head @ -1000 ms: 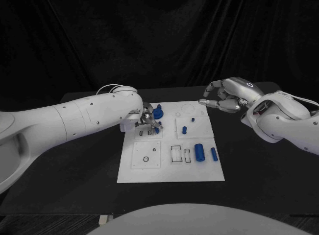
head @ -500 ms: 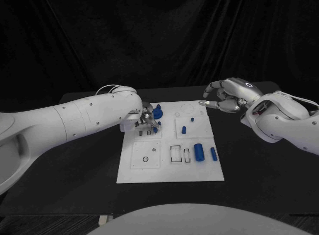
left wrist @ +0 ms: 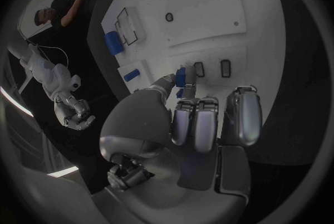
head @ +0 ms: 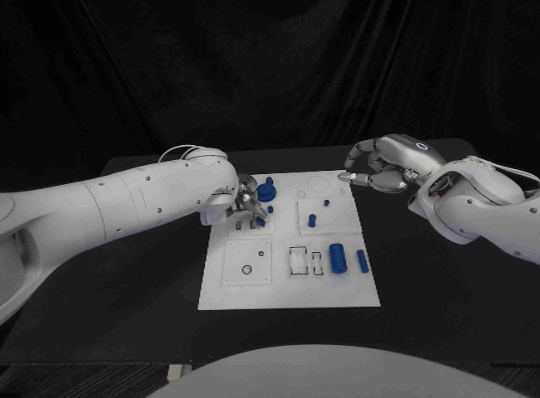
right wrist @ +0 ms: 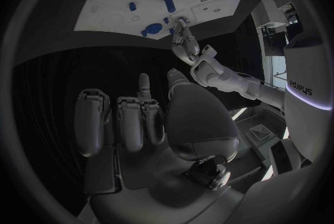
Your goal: Assemble the parts on the task board
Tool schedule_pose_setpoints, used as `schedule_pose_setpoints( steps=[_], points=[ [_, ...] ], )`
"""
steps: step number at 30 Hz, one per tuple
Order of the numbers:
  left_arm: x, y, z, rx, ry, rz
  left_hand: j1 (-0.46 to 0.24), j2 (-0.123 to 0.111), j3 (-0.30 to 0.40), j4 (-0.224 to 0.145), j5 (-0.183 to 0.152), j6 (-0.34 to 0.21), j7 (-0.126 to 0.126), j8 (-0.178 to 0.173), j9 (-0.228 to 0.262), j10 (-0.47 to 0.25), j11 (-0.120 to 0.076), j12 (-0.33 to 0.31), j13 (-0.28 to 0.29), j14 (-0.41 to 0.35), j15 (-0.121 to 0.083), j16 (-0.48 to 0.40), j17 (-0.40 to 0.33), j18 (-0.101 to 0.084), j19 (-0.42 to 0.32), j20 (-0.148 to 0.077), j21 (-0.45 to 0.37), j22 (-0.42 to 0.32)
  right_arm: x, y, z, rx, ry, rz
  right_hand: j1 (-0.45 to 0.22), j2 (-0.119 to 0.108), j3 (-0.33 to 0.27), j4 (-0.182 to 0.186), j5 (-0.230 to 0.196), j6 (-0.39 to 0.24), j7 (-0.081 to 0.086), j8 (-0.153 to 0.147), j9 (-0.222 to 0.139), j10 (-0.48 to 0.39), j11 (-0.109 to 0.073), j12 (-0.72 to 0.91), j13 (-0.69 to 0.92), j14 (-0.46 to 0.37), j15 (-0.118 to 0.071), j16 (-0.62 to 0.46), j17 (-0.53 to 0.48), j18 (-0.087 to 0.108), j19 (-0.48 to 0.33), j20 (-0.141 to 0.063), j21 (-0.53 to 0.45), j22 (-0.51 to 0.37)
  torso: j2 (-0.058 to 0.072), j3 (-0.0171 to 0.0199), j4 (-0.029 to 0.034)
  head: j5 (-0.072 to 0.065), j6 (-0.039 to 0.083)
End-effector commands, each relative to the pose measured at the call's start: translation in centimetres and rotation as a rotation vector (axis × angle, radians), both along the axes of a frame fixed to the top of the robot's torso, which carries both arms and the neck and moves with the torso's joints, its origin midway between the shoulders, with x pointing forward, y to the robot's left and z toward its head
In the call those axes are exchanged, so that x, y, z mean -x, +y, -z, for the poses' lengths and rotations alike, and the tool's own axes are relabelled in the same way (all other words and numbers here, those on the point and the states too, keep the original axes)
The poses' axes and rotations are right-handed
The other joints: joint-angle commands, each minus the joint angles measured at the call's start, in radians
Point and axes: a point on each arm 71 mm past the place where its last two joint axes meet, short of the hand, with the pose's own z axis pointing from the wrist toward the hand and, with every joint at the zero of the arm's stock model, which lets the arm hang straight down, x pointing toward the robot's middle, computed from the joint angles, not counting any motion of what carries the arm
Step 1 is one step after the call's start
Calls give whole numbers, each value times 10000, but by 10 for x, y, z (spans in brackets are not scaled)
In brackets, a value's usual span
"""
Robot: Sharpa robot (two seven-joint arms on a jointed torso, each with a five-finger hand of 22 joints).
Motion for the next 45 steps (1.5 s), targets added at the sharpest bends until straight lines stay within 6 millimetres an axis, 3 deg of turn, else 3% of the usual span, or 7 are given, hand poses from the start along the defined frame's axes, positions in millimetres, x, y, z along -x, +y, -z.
schedule_pose_setpoints(
  steps=[1, 11, 19, 45],
  points=[
    [2, 4, -3, 110, -142, -112, -212, -302, 764, -179, 93, 102, -106, -15, 121, 1061, -79, 36, 2635, 1054, -104, 66, 2630, 113, 85, -41, -58, 1291, 0, -1, 2, 27, 146, 119, 121, 21, 6, -42, -24, 82, 14, 33, -14, 1047, 62, 36, 2633, 903, 86, -60, 1826, 10, 351, 77, -44, 2100, 2, -2, 4, -16, -2],
    [5, 28, -24, -108, -427, -468, -447, -492, 1282, -236, 79, 128, -109, -19, 219, 1061, -89, 36, 2635, 1054, -118, 66, 2630, 105, 135, -52, -60, 1335, 2, -5, 9, -27, 367, 239, 125, 23, 6, -41, -24, 83, 14, 33, -14, 1047, 62, 36, 2633, 901, 86, -64, 1817, 8, 353, 77, -39, 2102, -4, 0, 7, 105, -2],
    [6, 39, -28, -277, -429, -667, -603, -522, 1479, -188, 20, 127, -96, -38, 249, 1061, -82, 36, 2635, 1054, -117, 66, 2630, 106, 141, -54, -78, 1341, 3, -4, 13, -49, 497, 239, 134, 28, 8, -40, -23, 84, 14, 34, -15, 1047, 64, 36, 2633, 901, 87, -66, 1812, 12, 347, 78, -52, 2097, -13, 8, 2, 144, -2],
    [9, 33, -12, -115, -689, -1192, -1032, -544, 1991, -105, 39, 126, -106, -72, 369, 972, -108, -47, 2537, 1054, -157, 66, 2630, 120, 176, -89, -154, 1336, 3, -3, 14, -83, 515, 233, 145, 71, 0, 16, -13, 45, 30, 12, -37, 1047, 70, 36, 2633, 895, 91, -77, 1789, 20, 332, 82, -85, 2086, -15, 10, 3, 229, -2]
  ],
)
